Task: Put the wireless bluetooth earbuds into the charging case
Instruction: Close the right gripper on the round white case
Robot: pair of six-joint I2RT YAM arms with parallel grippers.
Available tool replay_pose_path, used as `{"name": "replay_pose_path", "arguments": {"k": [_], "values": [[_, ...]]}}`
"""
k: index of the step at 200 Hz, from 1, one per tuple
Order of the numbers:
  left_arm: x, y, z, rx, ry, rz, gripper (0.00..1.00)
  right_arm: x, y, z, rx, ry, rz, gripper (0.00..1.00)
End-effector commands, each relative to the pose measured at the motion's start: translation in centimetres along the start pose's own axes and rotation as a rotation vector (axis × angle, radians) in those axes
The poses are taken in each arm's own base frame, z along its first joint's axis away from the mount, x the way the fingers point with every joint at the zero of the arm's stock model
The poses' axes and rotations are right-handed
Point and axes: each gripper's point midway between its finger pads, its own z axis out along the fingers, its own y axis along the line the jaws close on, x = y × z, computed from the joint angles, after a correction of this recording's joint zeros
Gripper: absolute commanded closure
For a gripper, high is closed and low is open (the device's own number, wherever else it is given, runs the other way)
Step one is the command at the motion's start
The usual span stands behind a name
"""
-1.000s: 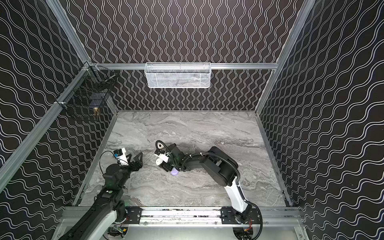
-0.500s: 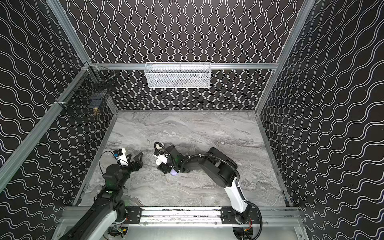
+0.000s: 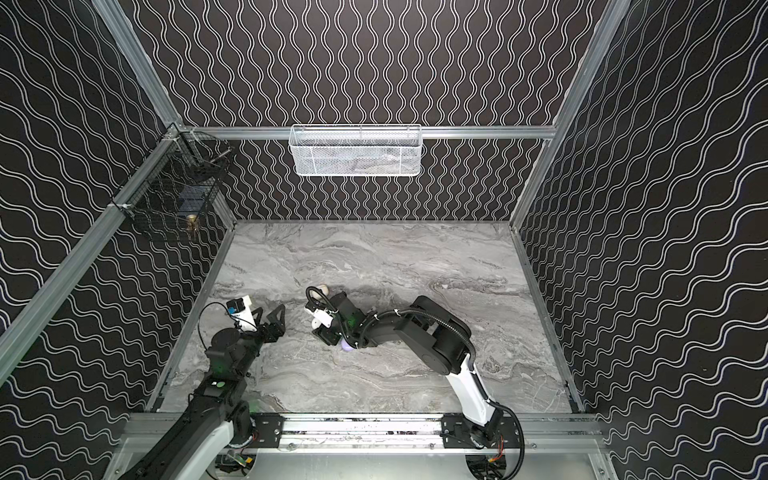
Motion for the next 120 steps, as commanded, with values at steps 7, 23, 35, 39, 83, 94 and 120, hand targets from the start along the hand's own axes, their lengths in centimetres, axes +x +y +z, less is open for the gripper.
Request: {"name": "replay_pose_path", "arguments": {"k": [7,23,35,39,83,94,120], "values": [[-0.2,-0.1,0.0,0.005,-0.007,0.001,0.20,2.9,-0.3,-0.3,0.030,0.103,0.001,0.44],[-0.5,0.1,0.1,-0.016,0.002,-0.015,0.19,2.5,-0.3,-0.6,0.030,0.075,0.002,0.47],[-1.3,-0.6,0.2,0.012,-0.001,-0.024,0.18,1.8,-0.6,-1.2,0.044,0.045,0.000,0.50],[-1.5,-1.2,0.2,0.035,0.001,-0.026,0.18,1.3,-0.7,-1.5,0.045,0.032,-0.002,0.52],[-6.6,-5.9,-0.6,0.200,0.015,-0.073,0.15,-4.3,-1.7,-7.8,0.115,-0.166,-0.056,0.58],[-7.6,-7.1,-0.9,0.249,0.018,-0.096,0.15,-6.0,-1.9,-9.9,0.143,-0.232,-0.094,0.60],[-10.5,-11.8,-2.4,0.486,0.027,-0.147,0.19,-10.3,-2.3,-15.5,0.234,-0.404,-0.199,0.61]]}}
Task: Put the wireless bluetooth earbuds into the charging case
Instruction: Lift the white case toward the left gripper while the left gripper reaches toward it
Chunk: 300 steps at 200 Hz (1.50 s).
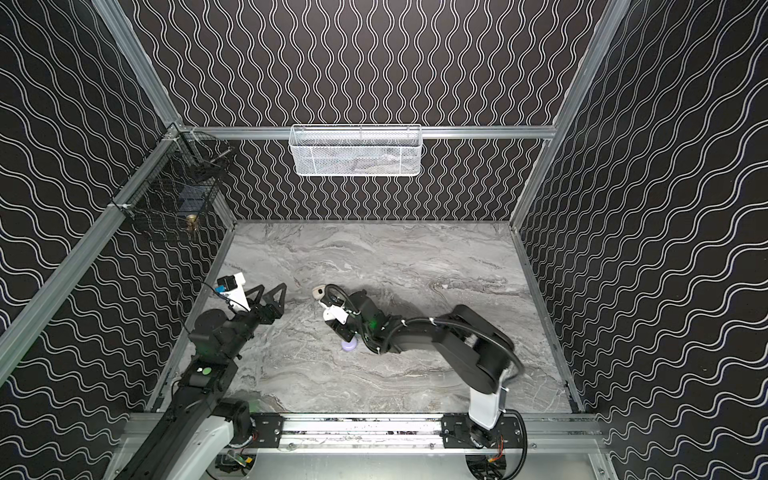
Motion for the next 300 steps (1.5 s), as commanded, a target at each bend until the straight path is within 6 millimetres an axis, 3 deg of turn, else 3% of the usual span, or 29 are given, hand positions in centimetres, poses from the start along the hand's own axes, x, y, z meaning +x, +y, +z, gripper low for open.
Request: {"name": "replay_pose_path", "arguments": {"k": [1,38,78,127,197,300], "values": [[-0.9,-4.8,-0.2,0.235,0.061,-0.076,0.20,-5.8,-1.9,-3.4,0.106,-0.202,-0.123,0.61],[-2.9,-11.2,-2.1,0.577,0.095,-0.075,0.29,-11.1,-1.7,-9.7,0.161,-0.442,-0.274,0.61],[-2.7,-12.1,-3.0,0.628,0.119,-0.059,0.34,-13.1,-1.3,-13.6,0.202,-0.556,-0.363,0.60],[-2.1,-13.5,-3.3,0.714,0.137,-0.061,0.38,-14.2,-1.0,-14.4,0.201,-0.549,-0.431,0.60],[1.2,-16.8,-3.0,0.747,0.248,0.037,0.47,-14.0,-0.2,-13.9,0.178,-0.515,-0.486,0.61],[2.9,-17.3,-2.5,0.730,0.336,0.113,0.53,-14.5,0.7,-14.6,0.162,-0.544,-0.526,0.62]]}}
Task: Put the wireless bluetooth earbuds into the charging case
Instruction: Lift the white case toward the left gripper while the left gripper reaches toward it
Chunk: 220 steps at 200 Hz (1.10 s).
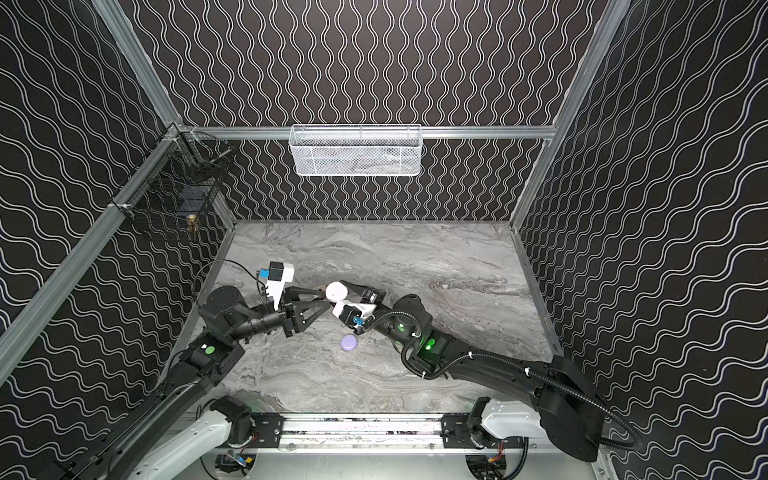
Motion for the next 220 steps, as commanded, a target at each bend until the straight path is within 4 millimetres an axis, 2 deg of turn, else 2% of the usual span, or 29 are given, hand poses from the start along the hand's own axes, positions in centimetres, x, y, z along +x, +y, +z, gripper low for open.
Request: {"name": "replay_pose_path", "arguments": {"k": [1,47,100,152,193,220], "values": [[0.2,0.2,0.1,-0.015,0.013,0.030,0.53,-1.1,-0.1,-0.1,-0.003,-0.044,-0.022,0.62],[0.3,0.1,0.4,-0.004,0.018,0.031,0.52,-1.6,0.4,-0.1,-0.021,-0.057,-0.029,0.62],[0.4,0.1,0.7,0.009,0.029,0.025,0.64,-1.2,0.6,0.4,-0.013,-0.037,-0.044,0.62],[0.4,0.1,0.7,0.006,0.029,0.029,0.65,-1.1,0.6,0.8,-0.012,-0.028,-0.054,0.62],[0.6,0.3,1.0,0.006,0.038,0.022,0.70,-1.1,0.6,0.8,-0.013,-0.030,-0.059,0.62],[0.6,0.4,1.0,0.002,0.038,0.021,0.68,-1.3,0.9,0.7,-0.028,-0.035,-0.056,0.63]]}}
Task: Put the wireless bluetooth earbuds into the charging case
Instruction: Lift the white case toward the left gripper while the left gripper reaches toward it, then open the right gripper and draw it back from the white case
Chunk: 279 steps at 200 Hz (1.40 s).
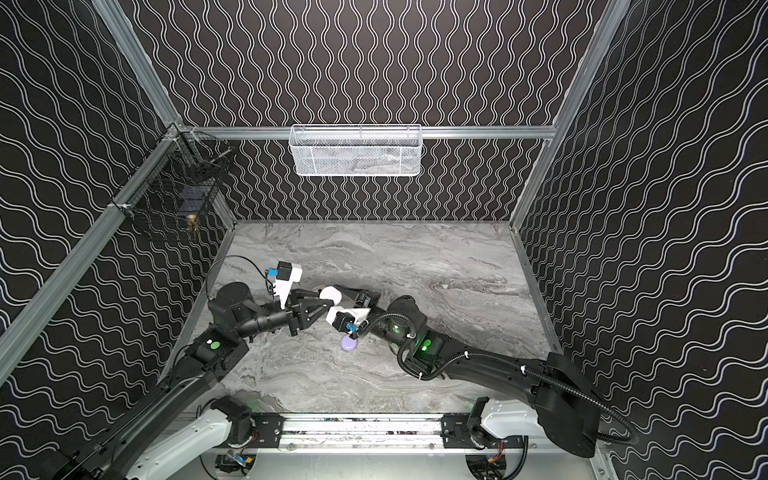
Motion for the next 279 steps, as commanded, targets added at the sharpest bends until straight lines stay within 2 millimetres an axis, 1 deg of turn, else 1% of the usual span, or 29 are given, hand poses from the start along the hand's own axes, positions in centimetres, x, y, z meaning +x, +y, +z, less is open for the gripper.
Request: {"name": "replay_pose_path", "arguments": {"k": [1,28,64,76,101,121,128,132,140,144,150,157,167,189,213,233,249,279], "values": [[-0.3,-0.5,0.1,0.021,-0.002,0.029,0.68,-1.2,-0.4,0.0,0.010,-0.040,-0.010,0.62],[-0.3,-0.6,0.0,0.026,0.000,0.033,0.65,-1.1,-0.4,0.0,0.008,-0.031,-0.008,0.62],[-0.2,-0.5,0.0,0.019,0.002,0.037,0.66,-1.2,-0.4,0.1,0.009,-0.034,-0.015,0.62],[-0.2,-0.6,0.0,0.023,0.003,0.036,0.70,-1.1,-0.4,0.2,0.006,-0.026,-0.013,0.62],[-0.2,-0.4,0.0,0.012,0.002,0.039,0.74,-1.0,-0.4,0.1,0.017,-0.029,-0.020,0.62],[-0.1,-0.4,0.1,0.014,0.007,0.042,0.86,-1.1,-0.4,0.1,0.008,-0.023,-0.017,0.61],[-0.1,-0.3,0.1,0.014,0.004,0.043,0.89,-1.1,-0.3,0.0,0.000,-0.023,-0.012,0.56],[0.0,-0.3,0.1,0.011,0.004,0.045,0.89,-1.2,-0.2,0.0,-0.003,-0.028,-0.007,0.51],[0.0,-0.2,0.1,0.006,0.003,0.052,0.90,-1.2,0.0,-0.3,-0.006,-0.037,0.002,0.35],[0.0,-0.1,0.1,0.003,0.001,0.055,0.93,-1.3,-0.1,-0.4,-0.002,-0.046,0.007,0.26],[0.0,-0.2,0.1,0.005,0.000,0.067,0.94,-1.4,0.0,-0.7,0.004,-0.056,0.015,0.17],[0.0,-0.3,0.0,0.014,-0.004,0.087,0.94,-1.4,0.1,-1.1,0.006,-0.066,0.021,0.12],[0.0,-0.8,-0.2,0.032,-0.016,0.127,0.96,-1.4,0.2,-1.6,0.002,-0.072,0.041,0.09],[0.4,-1.2,-0.9,0.037,-0.051,0.236,1.00,-1.4,0.6,-2.9,-0.003,-0.082,0.095,0.09],[1.0,-1.5,-1.6,0.030,-0.075,0.337,1.00,-1.6,0.8,-4.6,0.010,-0.126,0.156,0.11],[1.3,-2.5,-2.1,0.080,-0.119,0.398,1.00,-2.2,0.6,-5.9,0.035,-0.178,0.192,0.12],[1.5,-3.4,-2.5,0.119,-0.145,0.424,1.00,-2.5,0.2,-6.3,0.055,-0.197,0.217,0.15],[1.8,-3.6,-2.2,0.137,-0.135,0.427,1.00,-3.4,0.2,-6.4,0.029,-0.231,0.259,0.21]]}}
